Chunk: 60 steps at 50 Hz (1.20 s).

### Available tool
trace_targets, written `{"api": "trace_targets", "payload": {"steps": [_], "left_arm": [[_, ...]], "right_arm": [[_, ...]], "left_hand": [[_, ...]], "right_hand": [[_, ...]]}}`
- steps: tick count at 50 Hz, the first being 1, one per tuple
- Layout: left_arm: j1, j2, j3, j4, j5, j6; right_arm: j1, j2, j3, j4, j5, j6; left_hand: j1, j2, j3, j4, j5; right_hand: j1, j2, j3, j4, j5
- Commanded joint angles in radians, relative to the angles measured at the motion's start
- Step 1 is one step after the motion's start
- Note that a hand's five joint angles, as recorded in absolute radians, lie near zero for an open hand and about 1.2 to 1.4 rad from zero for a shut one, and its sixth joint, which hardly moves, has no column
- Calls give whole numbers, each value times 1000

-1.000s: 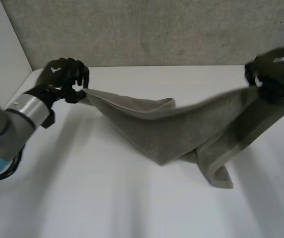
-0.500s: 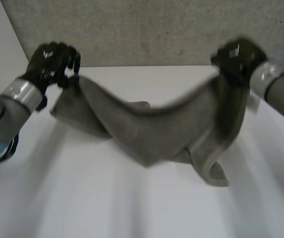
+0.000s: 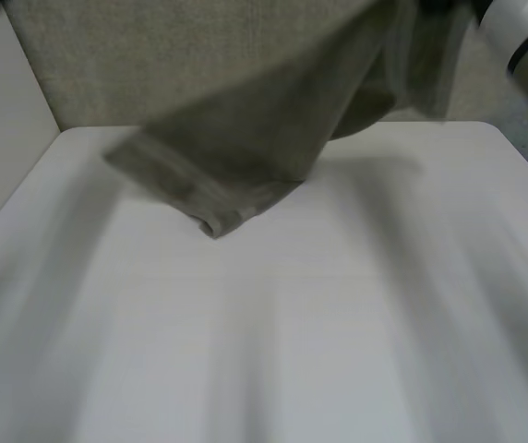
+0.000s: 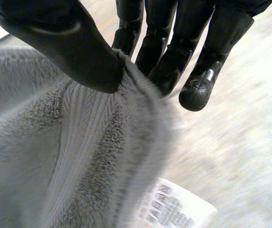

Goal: Fold the towel.

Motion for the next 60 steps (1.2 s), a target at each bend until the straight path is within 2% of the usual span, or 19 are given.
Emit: {"api": "trace_targets", "payload": {"steps": [1,6,7,8,9,10,11,12,17,22,29,34,39,41,42,44,48,53,60], "left_arm": [[51,43,-458,61,247,41],[48,9,-639,96,295,143],[48,-17,-679,102,300,197],[48,-17,-679,102,300,197],[48,-45,-699,104,303,244],[48,-45,-699,104,303,245],[42,-68,-702,104,292,286],[35,-88,-701,99,289,315],[12,-137,-680,96,289,329],[-29,-175,-652,87,297,326],[-118,-235,-646,62,300,326],[-144,-273,-600,67,281,323],[-149,-313,-534,66,205,320],[-153,-345,-489,64,141,317],[-153,-345,-489,64,140,317],[-163,-377,-451,62,108,306],[-164,-405,-434,62,102,289],[-173,-442,-428,63,114,240],[-207,-437,-436,53,123,222]], "right_arm": [[-11,48,212,84,-12,-145],[-10,35,329,60,-15,-180],[-8,31,360,50,-15,-180],[-8,31,360,50,-15,-180],[-8,25,384,43,-15,-180],[-8,25,384,43,-15,-180],[-10,9,404,38,-15,-180],[-10,-18,426,37,-15,-177],[-10,-116,469,38,-10,-174],[-8,-215,483,44,-2,-136],[-14,-414,457,67,76,73],[-13,-475,444,150,57,90],[-11,-512,456,191,53,87],[-13,-522,466,193,51,88],[-14,-526,475,193,51,87],[-16,-531,487,193,47,85],[-18,-538,507,193,44,85],[-42,-557,515,195,42,87],[-76,-554,523,195,41,87]], "left_hand": [[34,34,13,37,20],[34,34,13,37,20],[-123,-123,-144,-119,-136],[-125,-124,-145,-121,-138],[-479,-479,-500,-475,-493],[-483,-482,-503,-479,-496],[-733,-732,-753,-729,-746],[-840,-840,-860,-836,-853],[-1078,-1078,-1099,-1074,-1092],[-1076,-1076,-1096,-1072,-1089],[-1058,-1058,-1079,-1054,-1072],[-1014,-1014,-1035,-1010,-1027],[-870,-870,-891,-866,-884],[-570,-570,-591,-566,-583],[-568,-568,-588,-564,-581],[-202,-202,-223,-199,-216],[33,33,12,36,19],[2,2,-19,6,-11],[-398,-397,-418,-394,-411]], "right_hand": [[61,53,47,48,41],[61,53,47,48,41],[61,53,47,48,41],[61,53,47,48,41],[61,53,47,48,41],[61,53,47,48,41],[61,53,47,48,41],[61,53,47,48,41],[61,53,47,48,41],[61,53,47,48,41],[61,53,47,48,41],[61,53,47,48,41],[61,53,47,48,41],[61,53,47,48,41],[61,53,47,48,41],[61,53,47,48,41],[61,53,47,48,41],[61,53,47,48,41],[61,53,47,48,41]]}}
